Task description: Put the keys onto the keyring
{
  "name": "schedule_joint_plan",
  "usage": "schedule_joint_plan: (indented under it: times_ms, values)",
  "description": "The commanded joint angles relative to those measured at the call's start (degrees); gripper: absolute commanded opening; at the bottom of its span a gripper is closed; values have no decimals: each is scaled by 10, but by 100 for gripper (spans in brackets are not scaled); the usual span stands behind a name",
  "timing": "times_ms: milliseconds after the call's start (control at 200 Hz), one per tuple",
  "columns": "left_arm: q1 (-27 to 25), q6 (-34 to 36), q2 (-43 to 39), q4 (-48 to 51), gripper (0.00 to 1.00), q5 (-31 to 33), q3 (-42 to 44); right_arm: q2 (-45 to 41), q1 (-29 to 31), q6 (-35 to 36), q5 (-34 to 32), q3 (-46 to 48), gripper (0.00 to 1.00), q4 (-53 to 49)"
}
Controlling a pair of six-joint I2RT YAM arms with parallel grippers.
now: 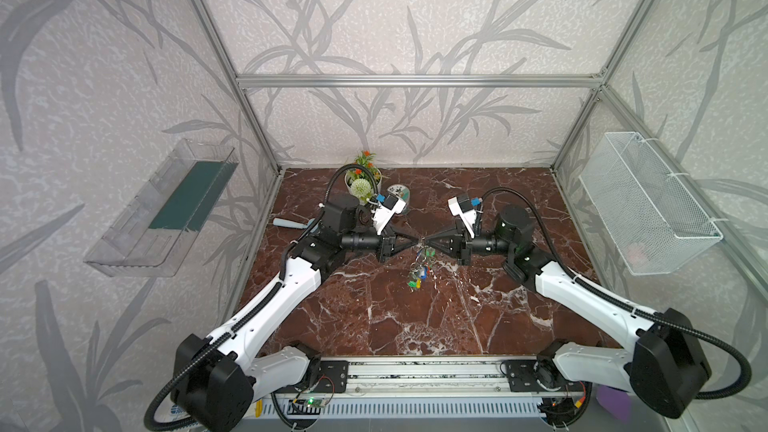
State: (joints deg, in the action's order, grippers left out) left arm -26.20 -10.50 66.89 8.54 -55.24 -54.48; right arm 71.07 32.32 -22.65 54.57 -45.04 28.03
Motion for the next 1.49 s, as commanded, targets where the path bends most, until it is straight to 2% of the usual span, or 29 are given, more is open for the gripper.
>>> schedule_joint_plan:
  times_ms: [0,415,480,620,830,1095,1185,1489]
  values:
    - [-1,5,-14,15,0,7,-14,-23,1,5,6,4,0,30]
    - [0,24,-39,46,0,23,-24,-28,2,10,2,7,0,20]
    - [-3,24,-39,45,11,19,-12,-28,1,9,1,6,0,23]
    - [-22,24,-53,43,26,19,23,-26,-1,7,-4,3,0,27]
    - [-42,6,-62,26,42,42,53,-15,-5,-18,-3,7,0,63]
    - [-70,-36,-35,-37,46,67,66,-5,-5,-40,-2,7,0,88]
    - [-71,-30,-28,-47,50,69,66,-5,-5,-42,-2,8,0,90]
    - [-72,-52,-23,-73,49,114,68,-1,-5,-47,3,10,0,96]
